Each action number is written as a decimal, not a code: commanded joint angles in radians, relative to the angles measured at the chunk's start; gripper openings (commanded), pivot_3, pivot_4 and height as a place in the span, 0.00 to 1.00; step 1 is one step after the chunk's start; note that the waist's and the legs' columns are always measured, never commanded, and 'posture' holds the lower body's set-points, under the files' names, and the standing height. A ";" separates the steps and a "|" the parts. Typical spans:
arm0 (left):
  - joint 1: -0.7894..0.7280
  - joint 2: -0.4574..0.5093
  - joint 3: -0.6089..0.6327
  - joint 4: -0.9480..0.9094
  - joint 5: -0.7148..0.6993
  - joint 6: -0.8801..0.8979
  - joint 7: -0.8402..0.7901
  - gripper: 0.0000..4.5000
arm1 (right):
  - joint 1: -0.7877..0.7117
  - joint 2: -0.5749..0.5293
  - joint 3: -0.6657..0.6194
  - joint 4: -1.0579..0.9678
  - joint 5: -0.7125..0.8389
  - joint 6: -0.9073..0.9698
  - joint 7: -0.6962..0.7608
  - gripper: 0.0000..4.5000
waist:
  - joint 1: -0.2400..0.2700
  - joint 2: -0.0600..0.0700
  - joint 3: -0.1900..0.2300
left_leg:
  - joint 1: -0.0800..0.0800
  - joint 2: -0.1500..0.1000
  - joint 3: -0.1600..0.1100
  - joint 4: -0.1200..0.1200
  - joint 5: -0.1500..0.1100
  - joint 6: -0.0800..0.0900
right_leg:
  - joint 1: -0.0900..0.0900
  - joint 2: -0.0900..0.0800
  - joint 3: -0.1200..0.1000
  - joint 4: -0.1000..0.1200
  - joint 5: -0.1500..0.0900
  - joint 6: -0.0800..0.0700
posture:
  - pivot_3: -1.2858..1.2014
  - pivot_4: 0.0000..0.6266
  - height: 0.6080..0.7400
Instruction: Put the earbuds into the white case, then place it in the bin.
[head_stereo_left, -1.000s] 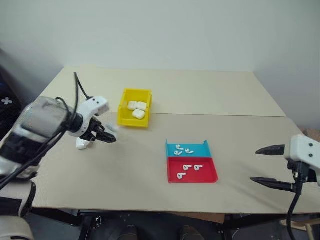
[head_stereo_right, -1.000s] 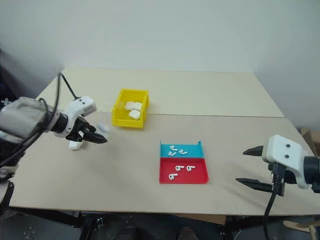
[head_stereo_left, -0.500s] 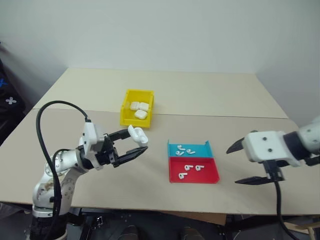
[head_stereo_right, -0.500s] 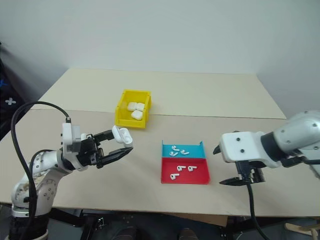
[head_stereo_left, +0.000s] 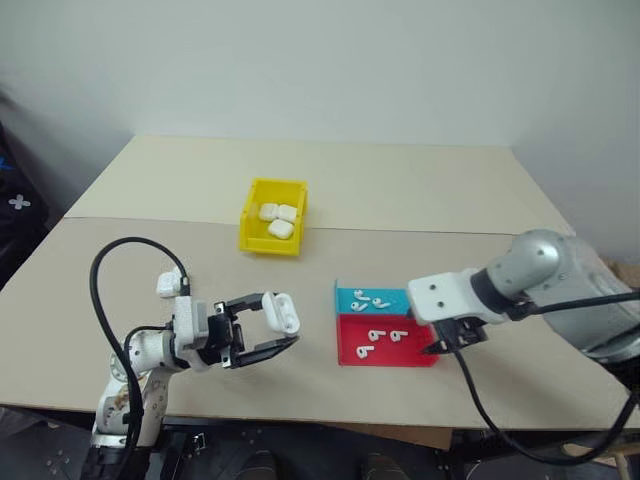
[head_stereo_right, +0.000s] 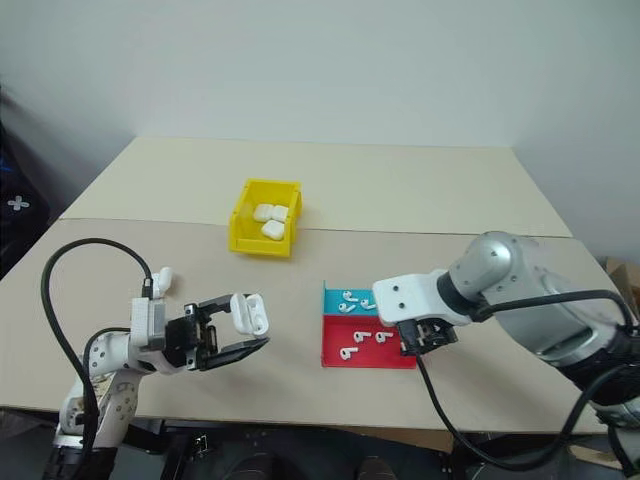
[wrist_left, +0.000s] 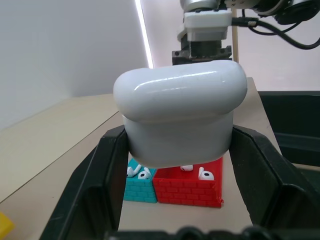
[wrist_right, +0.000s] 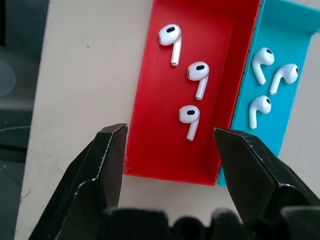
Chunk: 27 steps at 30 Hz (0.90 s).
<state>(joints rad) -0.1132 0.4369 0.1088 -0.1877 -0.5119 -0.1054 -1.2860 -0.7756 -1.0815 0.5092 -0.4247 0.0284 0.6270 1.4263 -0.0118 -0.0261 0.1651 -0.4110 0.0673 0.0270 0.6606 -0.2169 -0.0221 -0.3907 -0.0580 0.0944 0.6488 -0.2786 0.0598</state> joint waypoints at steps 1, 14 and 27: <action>0.003 -0.001 -0.014 -0.005 -0.024 -0.060 -0.025 0.61 | -0.034 0.034 0.031 -0.014 -0.068 0.058 -0.016 0.72 | -0.001 0.000 0.000 | 0.000 0.000 0.000 0.000 0.000 0.000 | 0.000 0.000 0.000 0.000 0.000 0.000 | 0.52 0.24 1.00; 0.013 0.016 -0.042 -0.015 -0.026 -0.093 -0.026 0.61 | -0.041 0.142 0.130 0.023 -0.225 0.070 -0.039 0.72 | -0.002 0.000 0.000 | 0.000 0.000 0.000 0.000 0.000 0.000 | 0.000 0.000 0.000 0.000 0.000 0.000 | 0.52 0.24 1.00; 0.028 0.059 -0.042 -0.036 -0.023 -0.073 0.004 0.61 | -0.021 0.180 0.145 0.059 -0.297 0.034 -0.040 0.72 | -0.003 0.000 0.000 | 0.000 0.000 0.000 0.000 0.000 0.000 | 0.000 0.000 0.000 0.000 0.000 0.000 | 0.52 0.24 1.00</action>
<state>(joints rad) -0.0776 0.4855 0.0619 -0.1888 -0.5233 -0.1724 -1.2930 -0.7976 -0.8996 0.6683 -0.3540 -0.2537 0.6787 1.3895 -0.0146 -0.0259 0.1650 -0.4108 0.0675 0.0269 0.6604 -0.2170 -0.0221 -0.3911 -0.0577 0.0943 0.6490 -0.2786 0.0598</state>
